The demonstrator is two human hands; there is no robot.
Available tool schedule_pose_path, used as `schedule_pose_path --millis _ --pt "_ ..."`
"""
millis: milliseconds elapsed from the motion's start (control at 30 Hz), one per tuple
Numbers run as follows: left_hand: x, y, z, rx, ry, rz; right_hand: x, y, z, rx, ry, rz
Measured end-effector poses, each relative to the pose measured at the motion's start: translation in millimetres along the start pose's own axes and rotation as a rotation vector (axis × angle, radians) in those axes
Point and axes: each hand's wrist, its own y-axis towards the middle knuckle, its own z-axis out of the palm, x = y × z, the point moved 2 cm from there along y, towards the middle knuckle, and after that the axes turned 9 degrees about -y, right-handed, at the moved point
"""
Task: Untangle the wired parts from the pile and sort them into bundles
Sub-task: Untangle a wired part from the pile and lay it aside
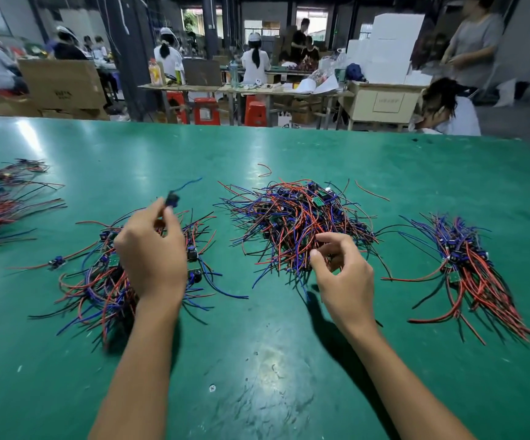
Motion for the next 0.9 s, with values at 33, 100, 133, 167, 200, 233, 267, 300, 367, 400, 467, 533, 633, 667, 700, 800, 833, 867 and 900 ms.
schedule_pose_path --millis 33,100,133,167,200,233,267,300,367,400,467,533,633,667,700,800,833,867,900 --pt "8.7 2.4 -0.9 0.061 0.158 -0.087 -1.6 1.7 -1.1 -0.037 -0.109 -0.029" --pt "18.7 -0.4 -0.3 0.188 0.380 -0.229 -7.6 6.8 -1.5 -0.065 -0.279 -0.044" --pt "19.5 -2.8 0.7 0.227 0.419 -0.249 -11.4 10.4 -0.8 -0.052 -0.347 -0.033" --pt "18.5 -5.2 2.0 0.243 0.440 -0.244 -15.1 13.8 0.3 -0.026 -0.406 -0.016" --pt "16.3 -7.7 3.4 0.246 0.464 -0.224 -18.3 16.5 1.6 0.006 -0.442 0.003" --pt "14.4 -9.7 5.3 0.245 0.491 -0.199 -21.3 18.9 3.2 0.040 -0.445 0.025" --pt "12.4 -10.6 7.3 0.241 0.509 -0.177 -23.9 20.9 4.2 0.067 -0.414 0.050" --pt "10.2 -11.4 8.9 0.232 0.513 -0.160 -25.9 22.8 4.6 0.079 -0.363 0.075" --pt "6.0 -13.5 11.8 0.213 0.465 -0.118 -29.1 26.2 2.8 0.083 -0.301 0.122" --pt "2.9 -15.1 13.8 0.211 0.423 -0.081 -30.1 27.3 1.6 0.092 -0.319 0.140" --pt "-5.8 -20.4 19.4 0.233 0.327 0.006 -31.6 27.7 -1.5 0.108 -0.401 0.162" --pt "-15.3 -27.5 26.8 0.311 0.219 0.107 -33.6 27.5 -4.9 0.088 -0.408 0.188" --pt "-26.4 -40.7 36.5 0.547 0.079 0.309 -34.8 26.9 -8.3 0.066 -0.405 0.196" --pt "-28.6 -45.5 38.9 0.632 0.045 0.362 -34.1 26.6 -9.1 0.070 -0.416 0.194" --pt "-30.7 -50.2 41.0 0.702 0.021 0.396 -33.1 26.7 -9.6 0.071 -0.427 0.193" --pt "-34.6 -61.5 46.4 0.805 -0.014 0.421 -27.0 26.1 -11.8 0.001 -0.405 0.186" --pt "-35.4 -64.5 47.8 0.813 -0.032 0.418 -23.4 25.0 -13.2 -0.035 -0.371 0.176" --pt "-36.2 -67.4 48.7 0.815 -0.063 0.410 -19.1 23.3 -14.7 -0.067 -0.332 0.154" --pt "-37.3 -70.0 49.4 0.813 -0.108 0.388 -14.0 20.8 -16.2 -0.096 -0.293 0.111"
